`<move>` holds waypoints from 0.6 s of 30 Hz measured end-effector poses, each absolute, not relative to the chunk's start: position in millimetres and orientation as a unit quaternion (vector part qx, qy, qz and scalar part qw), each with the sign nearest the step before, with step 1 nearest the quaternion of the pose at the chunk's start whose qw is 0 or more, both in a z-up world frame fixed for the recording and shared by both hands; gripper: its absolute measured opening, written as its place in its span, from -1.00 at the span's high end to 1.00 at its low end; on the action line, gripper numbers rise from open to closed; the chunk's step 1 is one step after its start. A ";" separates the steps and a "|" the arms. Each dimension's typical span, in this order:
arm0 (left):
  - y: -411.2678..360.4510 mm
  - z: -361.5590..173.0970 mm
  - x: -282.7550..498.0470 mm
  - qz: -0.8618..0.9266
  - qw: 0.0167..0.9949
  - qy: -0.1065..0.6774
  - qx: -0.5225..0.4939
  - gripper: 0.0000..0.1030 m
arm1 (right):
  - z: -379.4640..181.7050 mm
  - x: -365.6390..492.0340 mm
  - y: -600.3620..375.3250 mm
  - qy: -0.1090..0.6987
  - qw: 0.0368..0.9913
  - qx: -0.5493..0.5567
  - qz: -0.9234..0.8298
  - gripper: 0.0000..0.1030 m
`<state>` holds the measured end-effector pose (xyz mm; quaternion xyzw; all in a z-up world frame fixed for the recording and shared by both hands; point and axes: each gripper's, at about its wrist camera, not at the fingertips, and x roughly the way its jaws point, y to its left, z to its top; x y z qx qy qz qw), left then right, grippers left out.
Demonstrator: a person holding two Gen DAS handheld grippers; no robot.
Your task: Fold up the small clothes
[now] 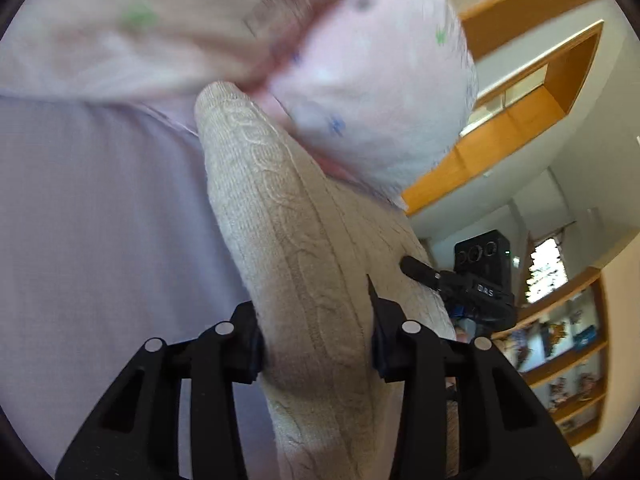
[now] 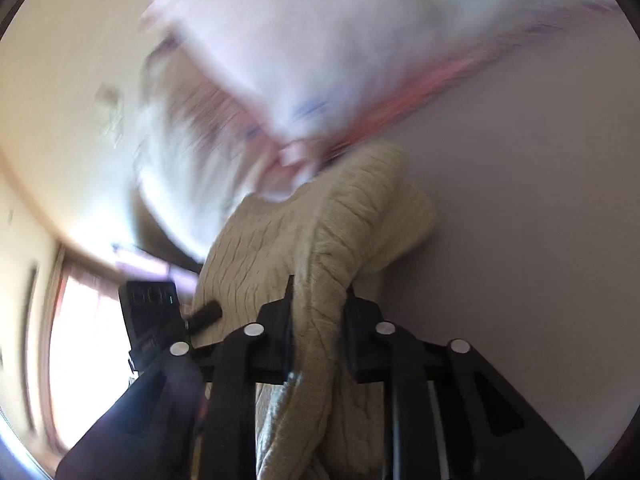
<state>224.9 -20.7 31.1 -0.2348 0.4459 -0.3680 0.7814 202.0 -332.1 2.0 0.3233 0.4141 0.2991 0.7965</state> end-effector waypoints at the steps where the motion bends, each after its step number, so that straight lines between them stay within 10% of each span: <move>1: -7.3 32.7 226.1 -0.351 0.793 0.444 -0.225 0.15 | 5.1 209.4 -306.3 0.421 0.811 0.283 0.291 0.58; 5: 34.9 32.7 212.9 -0.243 0.840 0.448 -0.187 -0.09 | 16.6 210.7 -284.3 0.411 0.847 0.247 0.228 -0.10; 9: 56.4 49.6 172.9 -0.210 0.884 0.391 -0.148 -0.51 | 19.1 209.2 -287.9 0.402 0.838 0.275 0.244 -0.27; 10: 57.5 51.1 163.6 -0.209 0.889 0.384 -0.140 -0.55 | 11.2 214.2 -279.0 0.425 0.828 0.266 0.250 -0.02; 11: 60.8 50.7 157.9 -0.209 0.890 0.381 -0.136 -0.62 | -0.6 221.3 -268.2 0.457 0.828 0.237 0.221 0.75; 18: 36.1 51.6 103.1 -0.152 0.906 0.388 -0.075 -0.97 | 20.3 205.4 -271.4 0.417 0.879 0.202 0.111 0.62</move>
